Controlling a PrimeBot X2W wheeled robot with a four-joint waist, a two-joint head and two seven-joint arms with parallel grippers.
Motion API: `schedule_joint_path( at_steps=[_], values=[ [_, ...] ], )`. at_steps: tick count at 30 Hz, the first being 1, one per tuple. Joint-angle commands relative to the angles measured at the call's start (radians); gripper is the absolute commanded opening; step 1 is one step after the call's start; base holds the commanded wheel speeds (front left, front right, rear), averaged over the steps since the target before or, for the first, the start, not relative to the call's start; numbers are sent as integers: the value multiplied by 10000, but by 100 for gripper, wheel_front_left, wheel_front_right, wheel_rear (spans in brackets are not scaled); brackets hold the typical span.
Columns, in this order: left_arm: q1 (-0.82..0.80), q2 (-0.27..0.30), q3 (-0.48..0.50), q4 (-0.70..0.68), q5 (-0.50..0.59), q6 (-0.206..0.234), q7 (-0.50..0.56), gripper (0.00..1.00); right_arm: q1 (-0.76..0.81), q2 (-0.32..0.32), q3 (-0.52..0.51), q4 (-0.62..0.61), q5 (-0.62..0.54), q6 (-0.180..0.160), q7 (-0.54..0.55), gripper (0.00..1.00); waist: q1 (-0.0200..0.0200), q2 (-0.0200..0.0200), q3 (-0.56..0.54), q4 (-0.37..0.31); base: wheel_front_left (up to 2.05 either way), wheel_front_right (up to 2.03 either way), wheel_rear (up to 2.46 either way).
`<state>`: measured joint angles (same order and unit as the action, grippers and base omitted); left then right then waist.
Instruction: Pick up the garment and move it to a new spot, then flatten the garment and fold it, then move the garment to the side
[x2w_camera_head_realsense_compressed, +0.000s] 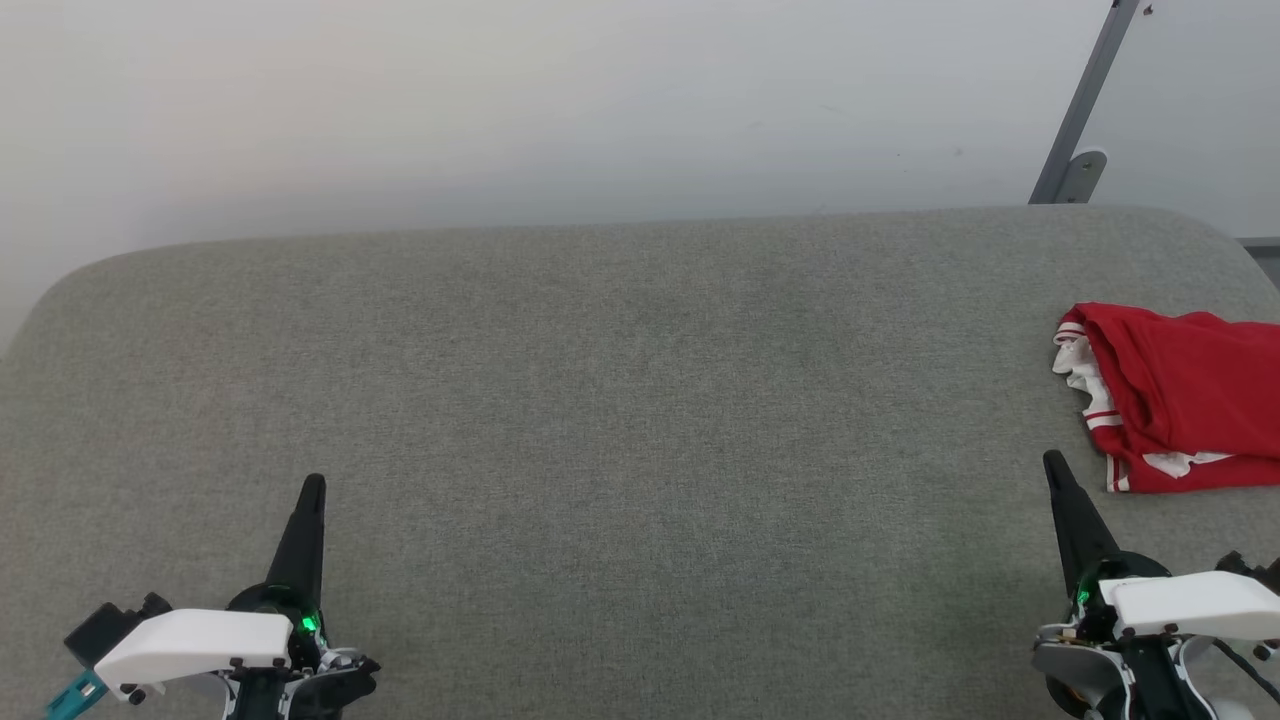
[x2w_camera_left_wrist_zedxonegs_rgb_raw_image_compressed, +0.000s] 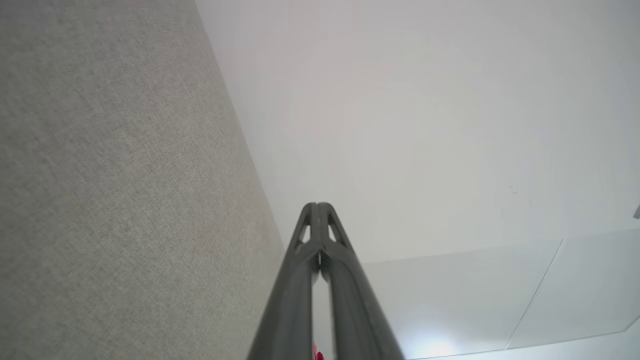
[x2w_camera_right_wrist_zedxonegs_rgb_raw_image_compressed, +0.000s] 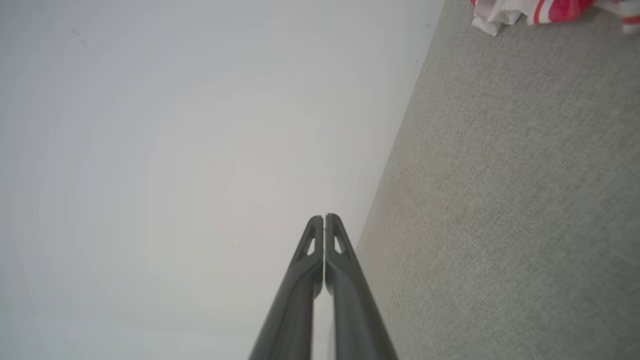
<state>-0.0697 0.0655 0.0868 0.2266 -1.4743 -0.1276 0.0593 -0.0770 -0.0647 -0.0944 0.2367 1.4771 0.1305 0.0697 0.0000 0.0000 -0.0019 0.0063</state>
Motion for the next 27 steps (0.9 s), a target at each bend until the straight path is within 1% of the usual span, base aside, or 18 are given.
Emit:
schedule_joint_path(
  at_steps=[1, 22, 27],
  values=[
    [-183, 6, 60, 17, -209, -46, 79, 0, -170, 37, -37, 3, 228, 4, 77, 0, 0, 0, 4, -4, 0, 0, 0],
    [-462, -57, 160, 202, -1544, -54, 480, 0, -365, 139, -185, 96, 1434, 4, 459, 0, 0, 0, 51, -63, 0, 0, 0],
    [-445, -63, 169, 196, -1505, -54, 484, 0, -358, 139, -181, 91, 1407, 4, 453, 0, 0, 0, 51, -63, 0, 0, 0]
  ],
)
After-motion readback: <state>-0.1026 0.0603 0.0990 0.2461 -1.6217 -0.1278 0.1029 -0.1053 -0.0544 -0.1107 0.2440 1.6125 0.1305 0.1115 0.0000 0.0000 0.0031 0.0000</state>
